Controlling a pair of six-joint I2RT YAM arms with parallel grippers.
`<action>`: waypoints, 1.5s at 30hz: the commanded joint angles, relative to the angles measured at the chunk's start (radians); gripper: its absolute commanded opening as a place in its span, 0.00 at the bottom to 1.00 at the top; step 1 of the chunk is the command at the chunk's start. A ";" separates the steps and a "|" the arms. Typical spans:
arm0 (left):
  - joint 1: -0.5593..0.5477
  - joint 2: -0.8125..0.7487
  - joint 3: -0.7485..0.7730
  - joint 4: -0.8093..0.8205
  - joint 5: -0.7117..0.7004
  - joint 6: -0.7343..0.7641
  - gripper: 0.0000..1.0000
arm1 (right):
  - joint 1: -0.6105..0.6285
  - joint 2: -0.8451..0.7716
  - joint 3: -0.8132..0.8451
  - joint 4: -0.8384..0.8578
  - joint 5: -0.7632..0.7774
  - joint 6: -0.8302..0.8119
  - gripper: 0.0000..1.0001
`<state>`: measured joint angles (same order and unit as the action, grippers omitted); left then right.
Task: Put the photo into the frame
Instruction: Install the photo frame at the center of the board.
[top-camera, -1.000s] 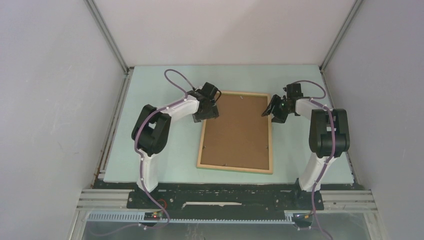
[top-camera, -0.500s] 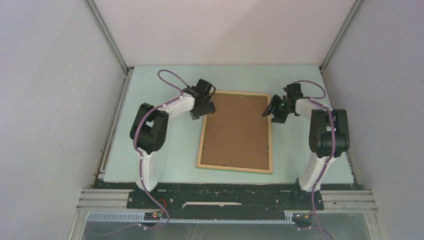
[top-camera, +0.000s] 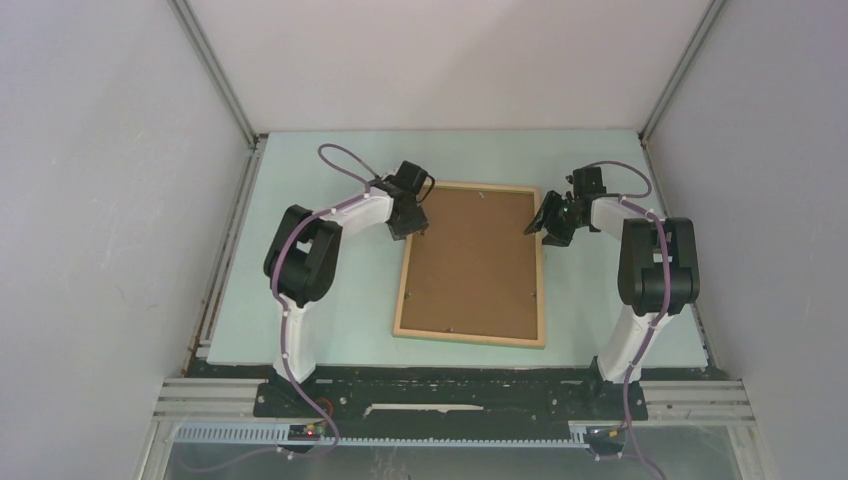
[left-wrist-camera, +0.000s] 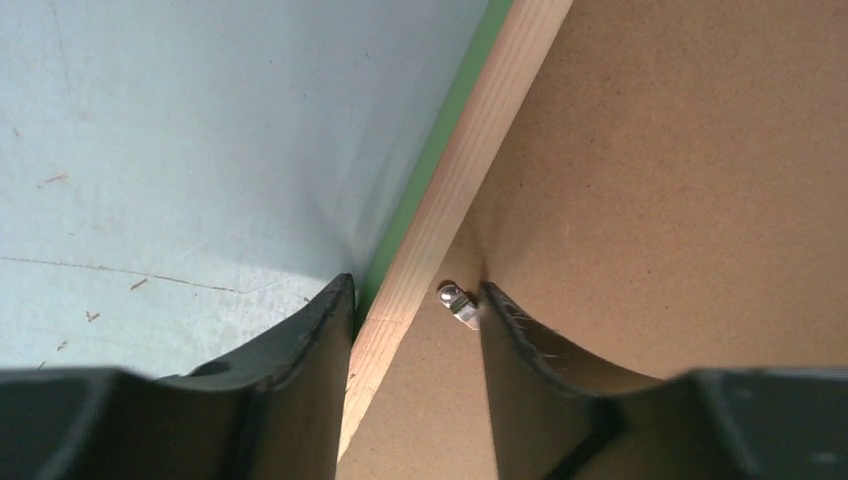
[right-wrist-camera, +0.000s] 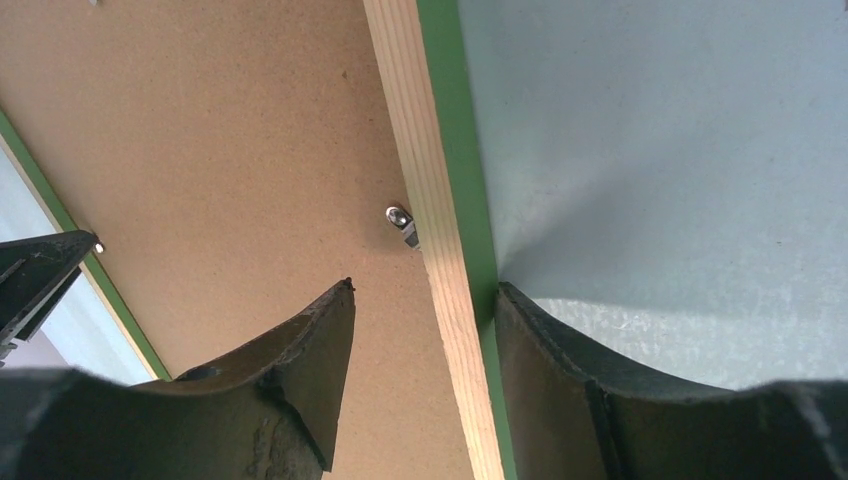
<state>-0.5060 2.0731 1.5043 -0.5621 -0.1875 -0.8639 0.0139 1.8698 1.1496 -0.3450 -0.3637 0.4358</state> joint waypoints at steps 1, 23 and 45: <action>0.008 -0.015 -0.018 -0.021 -0.020 -0.009 0.42 | 0.012 0.004 0.024 -0.018 -0.018 -0.002 0.61; 0.022 -0.093 -0.100 0.091 0.014 0.526 0.16 | 0.005 0.011 0.031 -0.023 -0.025 -0.001 0.57; 0.024 -0.096 -0.026 0.067 0.118 0.304 0.60 | 0.015 0.002 0.026 -0.023 -0.037 -0.011 0.56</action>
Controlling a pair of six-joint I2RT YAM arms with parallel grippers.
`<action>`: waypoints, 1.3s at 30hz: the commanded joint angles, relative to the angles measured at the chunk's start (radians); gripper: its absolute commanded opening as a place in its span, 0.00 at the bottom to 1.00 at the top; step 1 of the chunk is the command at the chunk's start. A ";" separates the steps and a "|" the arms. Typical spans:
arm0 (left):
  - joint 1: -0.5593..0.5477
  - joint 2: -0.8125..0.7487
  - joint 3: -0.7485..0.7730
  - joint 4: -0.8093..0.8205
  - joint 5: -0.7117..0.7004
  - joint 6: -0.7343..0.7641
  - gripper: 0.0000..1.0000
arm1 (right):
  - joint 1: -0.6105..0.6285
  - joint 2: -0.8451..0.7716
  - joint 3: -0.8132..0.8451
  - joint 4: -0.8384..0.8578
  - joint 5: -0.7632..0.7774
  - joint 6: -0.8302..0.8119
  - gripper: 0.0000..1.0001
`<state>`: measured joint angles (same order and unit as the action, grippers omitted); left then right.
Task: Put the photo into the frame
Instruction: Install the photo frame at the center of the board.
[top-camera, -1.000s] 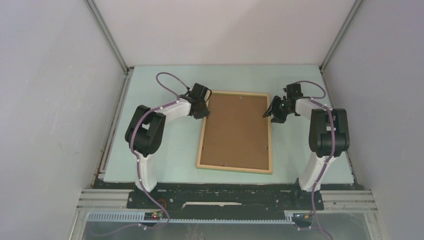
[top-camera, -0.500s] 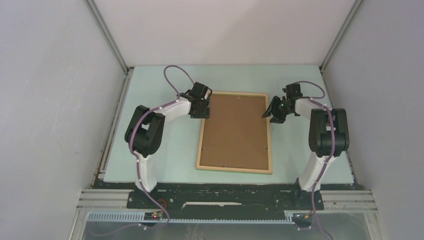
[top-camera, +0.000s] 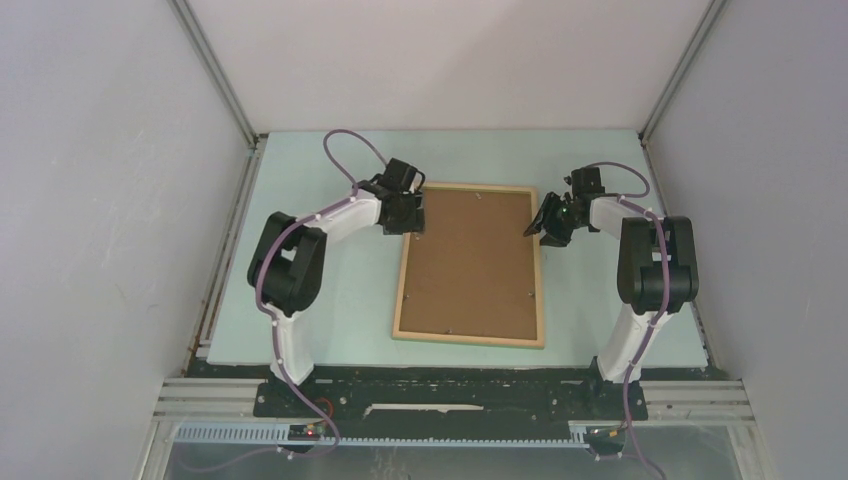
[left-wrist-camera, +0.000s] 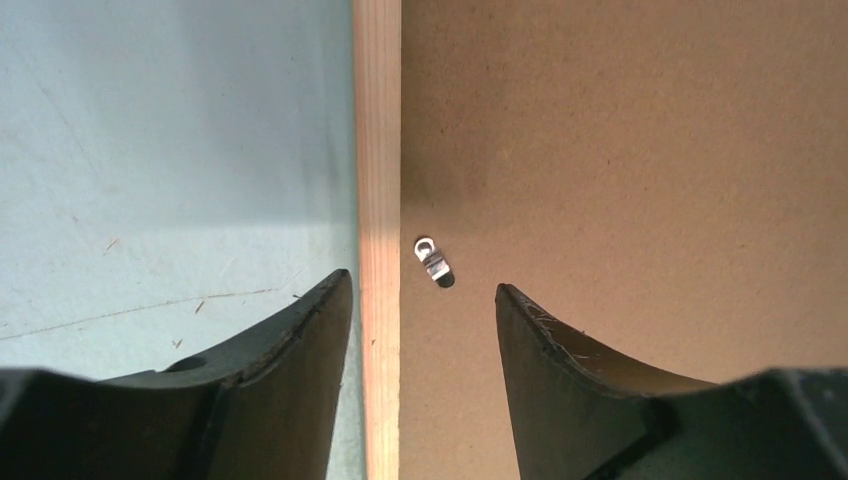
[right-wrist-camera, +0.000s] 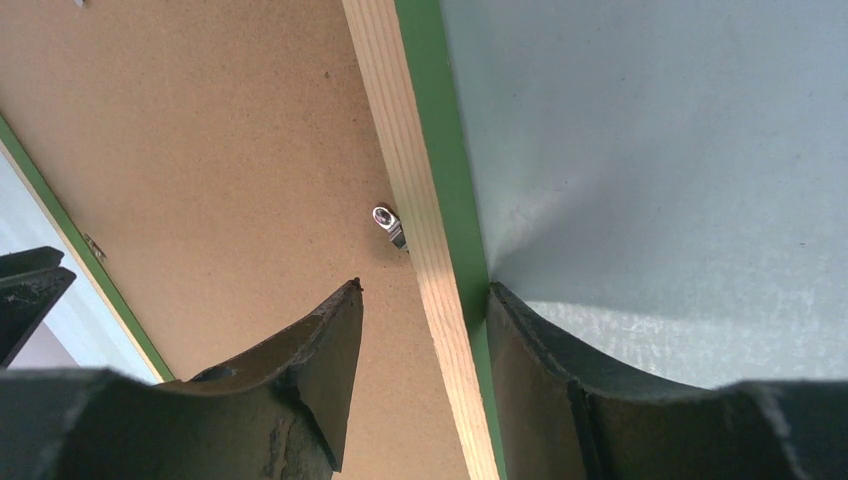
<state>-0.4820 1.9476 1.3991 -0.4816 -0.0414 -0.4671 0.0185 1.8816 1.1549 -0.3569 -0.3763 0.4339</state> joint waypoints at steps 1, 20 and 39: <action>0.000 0.037 0.079 -0.014 -0.038 -0.107 0.58 | 0.011 -0.009 0.021 -0.013 -0.025 -0.008 0.56; -0.015 0.065 0.050 -0.082 -0.105 -0.075 0.55 | 0.013 0.004 0.020 0.001 -0.035 -0.003 0.56; -0.018 0.082 0.047 -0.052 -0.076 -0.070 0.61 | 0.018 0.001 0.019 -0.003 -0.031 -0.008 0.55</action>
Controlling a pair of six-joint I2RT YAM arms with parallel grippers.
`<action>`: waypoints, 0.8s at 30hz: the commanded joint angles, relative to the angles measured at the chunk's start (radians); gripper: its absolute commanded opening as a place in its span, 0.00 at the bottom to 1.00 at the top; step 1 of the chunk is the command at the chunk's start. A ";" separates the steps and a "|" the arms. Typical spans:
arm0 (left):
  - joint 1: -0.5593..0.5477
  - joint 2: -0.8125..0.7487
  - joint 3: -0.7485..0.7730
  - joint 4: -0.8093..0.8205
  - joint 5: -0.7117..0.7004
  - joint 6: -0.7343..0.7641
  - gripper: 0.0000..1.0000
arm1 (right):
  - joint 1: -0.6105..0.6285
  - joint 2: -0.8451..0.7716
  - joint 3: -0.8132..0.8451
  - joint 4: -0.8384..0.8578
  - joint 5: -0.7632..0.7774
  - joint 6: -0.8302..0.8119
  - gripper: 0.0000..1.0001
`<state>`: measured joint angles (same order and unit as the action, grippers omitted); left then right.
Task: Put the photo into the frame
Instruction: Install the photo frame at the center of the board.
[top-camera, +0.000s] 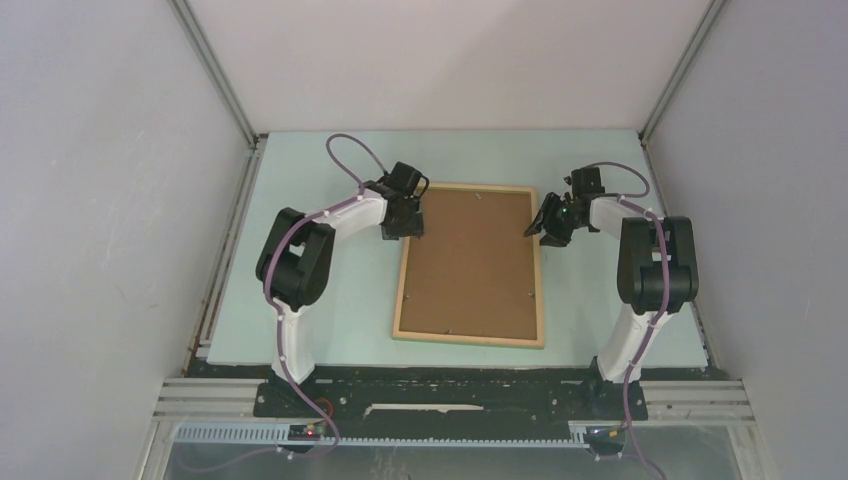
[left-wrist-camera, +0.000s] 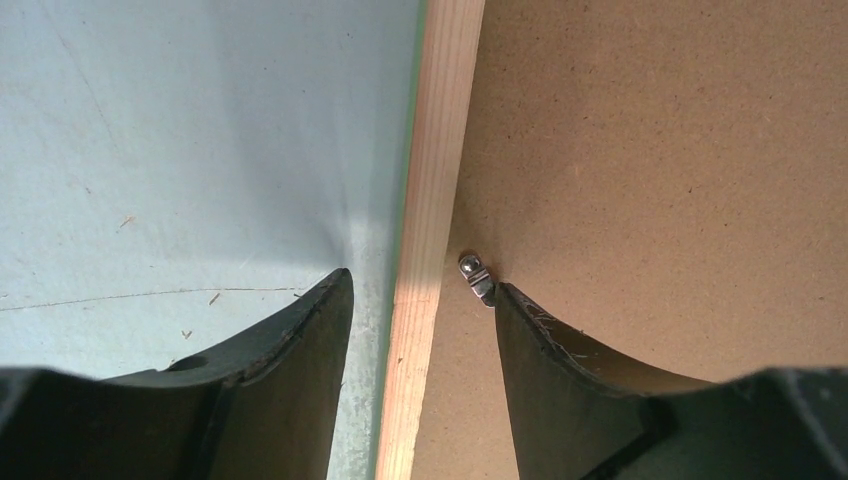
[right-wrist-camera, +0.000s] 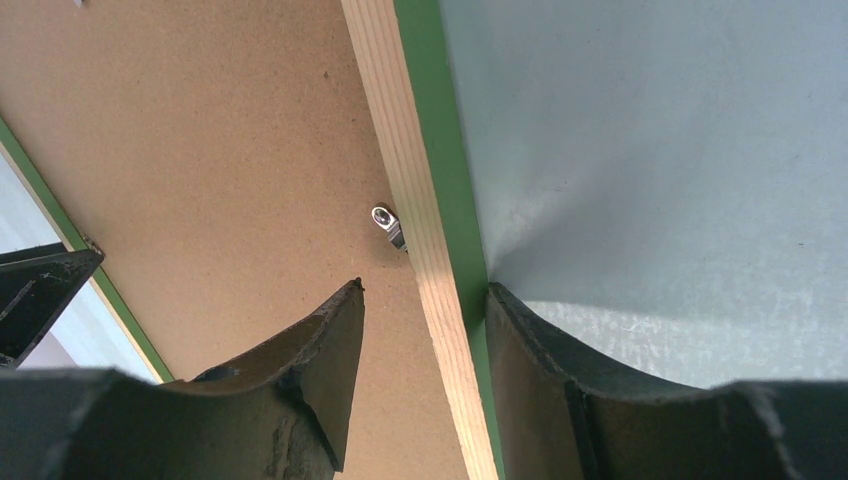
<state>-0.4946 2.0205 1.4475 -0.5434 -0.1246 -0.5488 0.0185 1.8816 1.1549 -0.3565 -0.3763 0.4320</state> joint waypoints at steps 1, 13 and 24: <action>-0.005 0.010 -0.006 0.011 0.006 0.012 0.61 | 0.019 0.000 0.019 -0.003 -0.032 -0.005 0.55; 0.025 0.012 -0.068 0.015 -0.019 -0.003 0.43 | 0.020 -0.005 0.019 0.002 -0.032 -0.003 0.55; 0.055 -0.039 -0.108 -0.025 -0.158 -0.030 0.19 | 0.018 0.011 0.024 0.003 -0.034 0.000 0.49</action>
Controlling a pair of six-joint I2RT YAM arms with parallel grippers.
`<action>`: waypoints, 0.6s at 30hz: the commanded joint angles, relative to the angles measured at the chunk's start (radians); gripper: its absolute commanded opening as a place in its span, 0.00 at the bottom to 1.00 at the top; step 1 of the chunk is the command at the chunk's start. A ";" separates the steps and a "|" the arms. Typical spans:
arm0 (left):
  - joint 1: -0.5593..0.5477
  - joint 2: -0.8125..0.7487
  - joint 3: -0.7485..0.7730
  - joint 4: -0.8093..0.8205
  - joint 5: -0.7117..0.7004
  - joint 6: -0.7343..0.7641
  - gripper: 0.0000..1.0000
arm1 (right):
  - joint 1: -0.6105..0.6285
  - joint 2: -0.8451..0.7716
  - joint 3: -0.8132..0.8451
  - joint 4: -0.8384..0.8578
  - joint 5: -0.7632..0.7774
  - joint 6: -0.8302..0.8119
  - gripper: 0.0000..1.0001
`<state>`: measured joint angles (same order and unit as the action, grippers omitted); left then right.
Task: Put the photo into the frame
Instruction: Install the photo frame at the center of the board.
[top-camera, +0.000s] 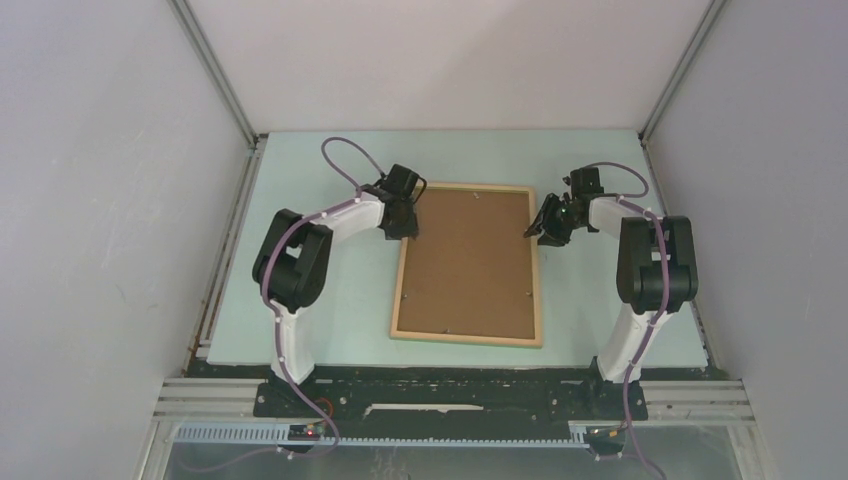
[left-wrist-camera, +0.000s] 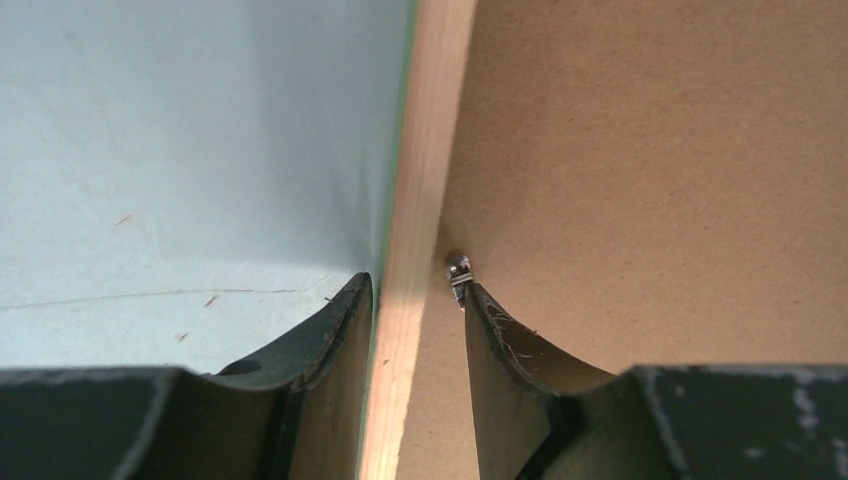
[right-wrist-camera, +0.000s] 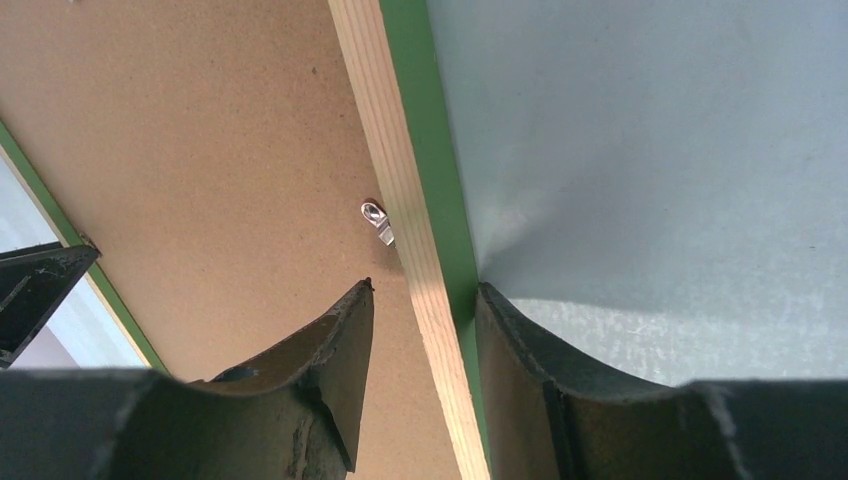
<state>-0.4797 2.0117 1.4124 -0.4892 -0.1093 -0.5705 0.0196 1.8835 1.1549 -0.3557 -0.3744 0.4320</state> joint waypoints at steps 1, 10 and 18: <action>0.042 -0.047 -0.087 -0.079 -0.197 -0.012 0.19 | 0.018 0.009 0.024 0.003 -0.039 0.000 0.49; 0.043 -0.157 -0.121 -0.066 -0.234 -0.011 0.24 | 0.018 0.020 0.023 0.012 -0.045 0.003 0.46; 0.039 -0.233 -0.162 0.041 -0.056 -0.028 0.50 | 0.023 0.019 0.024 0.017 -0.057 0.001 0.46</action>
<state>-0.4423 1.8729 1.2770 -0.5083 -0.2260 -0.5861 0.0345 1.8946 1.1549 -0.3542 -0.4171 0.4328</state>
